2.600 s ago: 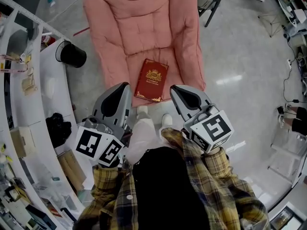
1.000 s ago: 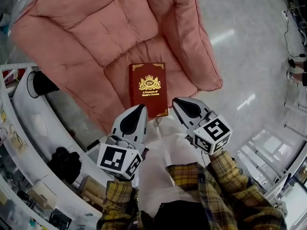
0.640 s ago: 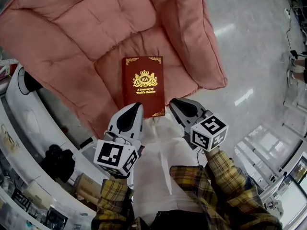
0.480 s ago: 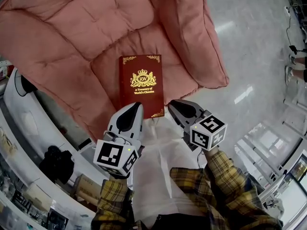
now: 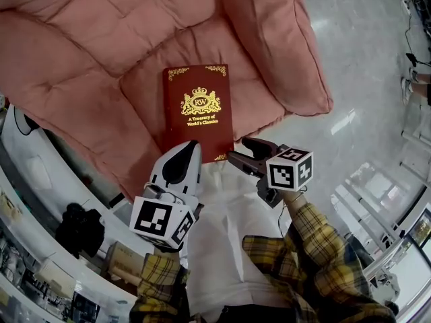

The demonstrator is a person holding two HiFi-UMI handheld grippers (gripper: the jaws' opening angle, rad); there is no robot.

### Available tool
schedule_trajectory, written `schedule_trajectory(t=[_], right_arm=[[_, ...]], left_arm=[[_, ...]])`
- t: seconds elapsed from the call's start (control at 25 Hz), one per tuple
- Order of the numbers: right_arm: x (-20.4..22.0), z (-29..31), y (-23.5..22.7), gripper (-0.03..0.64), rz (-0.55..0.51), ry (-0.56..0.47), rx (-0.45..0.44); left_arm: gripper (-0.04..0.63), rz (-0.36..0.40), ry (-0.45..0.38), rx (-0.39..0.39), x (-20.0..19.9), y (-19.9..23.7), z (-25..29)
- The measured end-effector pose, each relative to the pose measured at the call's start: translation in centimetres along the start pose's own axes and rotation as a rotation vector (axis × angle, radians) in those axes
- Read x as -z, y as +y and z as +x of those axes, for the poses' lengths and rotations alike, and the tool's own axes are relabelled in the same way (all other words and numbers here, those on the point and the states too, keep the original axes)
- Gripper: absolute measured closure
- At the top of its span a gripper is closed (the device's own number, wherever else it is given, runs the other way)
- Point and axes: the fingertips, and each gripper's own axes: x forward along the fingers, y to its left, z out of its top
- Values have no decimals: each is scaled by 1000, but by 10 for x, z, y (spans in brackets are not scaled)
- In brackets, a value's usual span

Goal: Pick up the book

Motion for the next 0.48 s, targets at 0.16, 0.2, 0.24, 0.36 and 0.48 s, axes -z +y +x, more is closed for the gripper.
schedule_trajectory(t=[0.16, 0.2, 0.24, 0.36, 0.48], right_arm=[[15, 15, -14, 307, 101, 40, -9], [17, 18, -17, 299, 124, 40, -13], [18, 21, -19, 294, 149, 36, -21], [19, 28, -26, 284, 218, 18, -41], [23, 35, -31, 275, 274, 21, -65]], left_arm=[[592, -8, -6, 11, 1, 4, -1], [591, -7, -8, 11, 1, 6, -1], [592, -4, -10, 12, 0, 7, -2], [592, -3, -19, 10, -2, 12, -5], [592, -6, -25, 9, -4, 16, -8]])
